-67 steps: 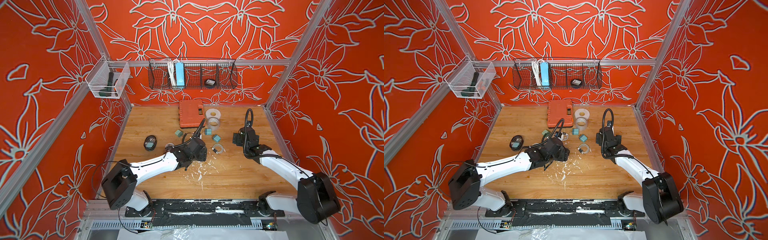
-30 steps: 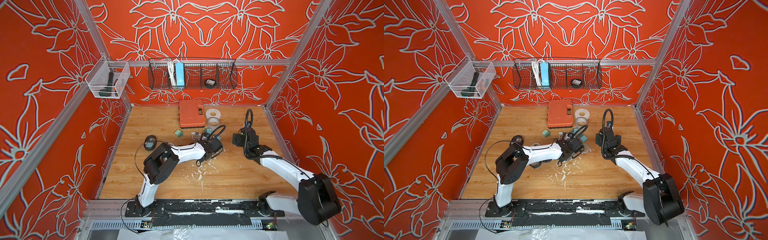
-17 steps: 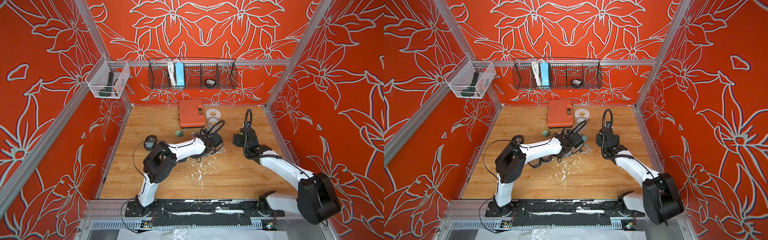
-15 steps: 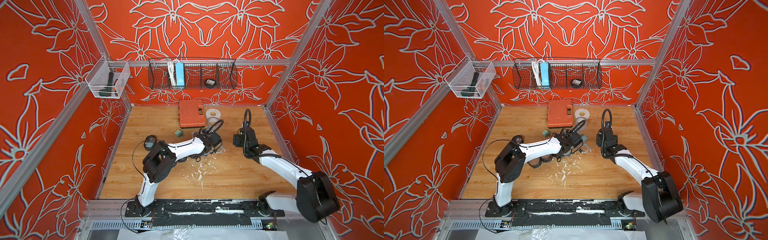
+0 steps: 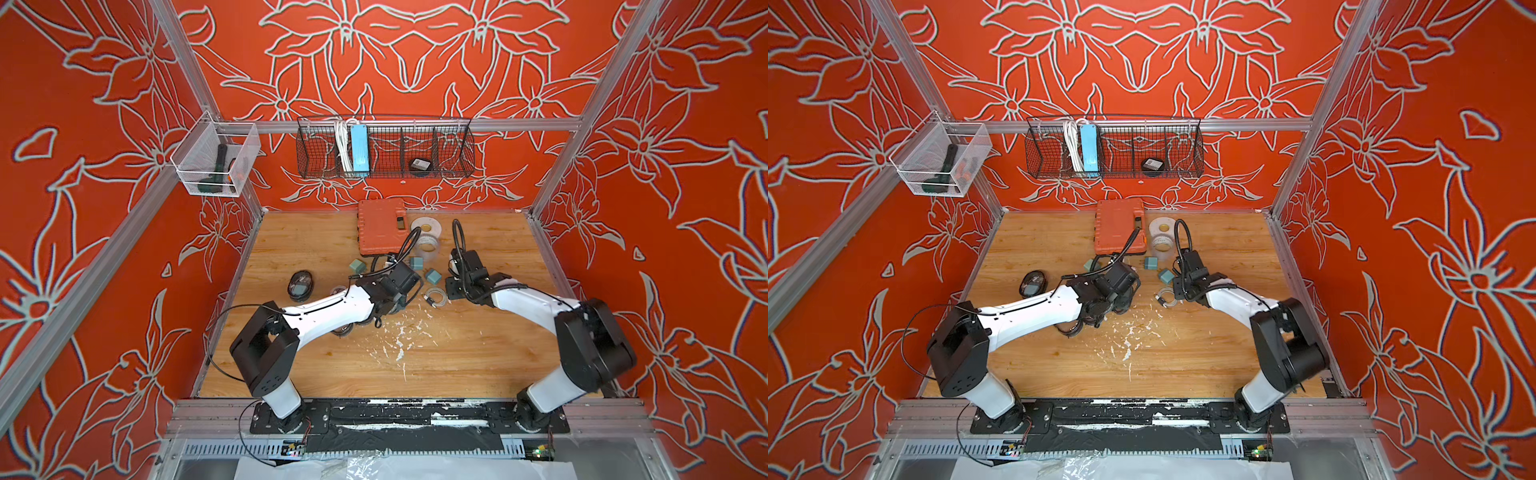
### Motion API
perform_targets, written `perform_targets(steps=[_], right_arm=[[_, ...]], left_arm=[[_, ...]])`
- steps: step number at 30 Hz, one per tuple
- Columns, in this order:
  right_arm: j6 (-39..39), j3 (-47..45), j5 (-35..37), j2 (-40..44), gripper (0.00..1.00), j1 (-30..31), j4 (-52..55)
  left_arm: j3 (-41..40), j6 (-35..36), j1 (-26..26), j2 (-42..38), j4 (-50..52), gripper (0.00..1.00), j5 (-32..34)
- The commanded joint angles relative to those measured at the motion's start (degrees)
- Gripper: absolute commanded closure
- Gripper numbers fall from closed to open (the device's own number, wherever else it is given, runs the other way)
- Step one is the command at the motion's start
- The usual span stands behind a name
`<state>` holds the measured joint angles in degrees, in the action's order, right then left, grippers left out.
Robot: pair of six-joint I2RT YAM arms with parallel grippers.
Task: Pack away charging kits
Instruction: Pick up the charging cable from the center of the board.
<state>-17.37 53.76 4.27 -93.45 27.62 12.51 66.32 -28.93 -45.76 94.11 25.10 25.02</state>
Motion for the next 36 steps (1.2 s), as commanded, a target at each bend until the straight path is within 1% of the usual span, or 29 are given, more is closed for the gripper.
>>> perform_targets(steps=[1,6,9,15,18,19,21,24,25,29,32,34,36], right_arm=[[0.57,3.02,1.22,-3.77,0.59,1.47,4.27],[0.75,4.05,2.23,-6.47,0.59,2.44,4.55],[0.54,4.59,2.37,-7.33,0.55,2.56,5.29],[0.38,6.28,3.02,-11.06,0.55,3.41,5.02],[-0.11,8.28,3.19,-14.18,0.63,3.78,5.79],[-0.37,9.2,3.49,-15.08,0.67,3.84,6.54],[-0.82,10.02,4.12,-15.57,0.79,3.91,7.68],[-1.73,9.15,4.25,-13.68,0.98,3.92,7.77],[-2.49,8.44,4.26,-12.54,1.0,3.89,7.71],[-4.26,5.32,1.58,-6.28,1.0,3.99,7.41],[-6.14,4.52,1.35,-1.88,1.0,4.05,9.5],[-8.55,4.96,1.4,-0.14,1.0,4.02,12.19],[-9.04,4.74,-0.52,0.71,1.0,4.25,12.66]], left_arm=[[-0.16,0.34,-0.05,0.69,-1.56,1.0,-0.02],[0.56,0.06,-0.04,2.14,-0.58,1.0,1.63],[0.7,0.24,-0.03,2.47,-0.59,1.0,2.08],[0.76,0.25,0.14,2.71,-1.02,1.0,1.35],[0.7,0.26,0.14,2.67,-1.02,1.0,1.68],[0.65,0.14,0.23,2.64,-1.09,1.0,1.72],[0.41,0.11,0.24,2.26,-1.35,1.0,1.89],[-0.72,-0.15,0.64,1.54,-2.73,1.0,1.27],[-1.31,-0.23,0.88,1.3,-3.5,1.0,0.34],[-3.83,-1.55,1.93,-0.42,-6.56,1.0,-2.06],[-6.1,-2.22,3.26,-1.96,-8.8,1.0,-3.89],[-7.19,-2.71,4.3,-2.71,-9.52,1.0,-4.94],[-8.06,-3.04,4.87,-3.49,-10.26,1.0,-5.74]])
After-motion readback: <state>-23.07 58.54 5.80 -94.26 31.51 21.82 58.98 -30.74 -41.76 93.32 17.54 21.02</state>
